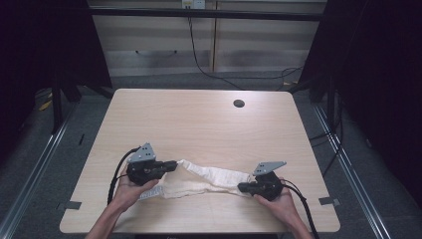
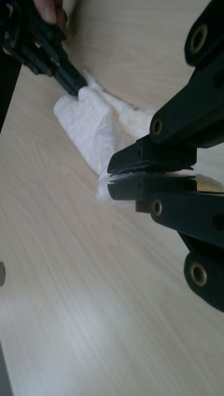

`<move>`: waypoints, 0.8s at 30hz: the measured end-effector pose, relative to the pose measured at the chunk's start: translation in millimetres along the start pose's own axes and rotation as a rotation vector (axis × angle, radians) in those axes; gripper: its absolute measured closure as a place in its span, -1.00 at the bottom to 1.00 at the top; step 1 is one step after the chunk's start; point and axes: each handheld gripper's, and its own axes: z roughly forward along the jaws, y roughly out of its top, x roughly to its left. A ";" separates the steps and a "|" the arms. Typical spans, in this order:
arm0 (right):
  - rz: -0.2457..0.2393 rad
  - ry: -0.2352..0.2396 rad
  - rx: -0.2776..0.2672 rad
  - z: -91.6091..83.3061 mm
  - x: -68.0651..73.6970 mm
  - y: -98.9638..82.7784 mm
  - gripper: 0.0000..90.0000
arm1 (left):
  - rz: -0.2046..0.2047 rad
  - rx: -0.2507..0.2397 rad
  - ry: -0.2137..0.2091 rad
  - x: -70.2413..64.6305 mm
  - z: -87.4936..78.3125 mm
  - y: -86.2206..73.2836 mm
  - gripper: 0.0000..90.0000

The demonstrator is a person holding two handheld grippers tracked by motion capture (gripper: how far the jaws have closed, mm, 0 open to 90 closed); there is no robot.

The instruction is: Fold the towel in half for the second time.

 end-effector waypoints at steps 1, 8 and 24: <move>0.002 0.001 -0.001 0.0 0.0 -0.2 0.96 | 0.001 0.010 -0.003 -2.0 -1.7 -2.4 0.91; 0.008 0.001 -0.007 0.1 -0.2 -0.9 0.96 | 0.007 0.061 -0.077 -21.1 -4.0 -23.2 0.92; -0.046 -0.072 0.022 -3.3 1.4 2.9 0.96 | 0.021 0.210 -0.042 -22.7 8.6 -54.4 0.92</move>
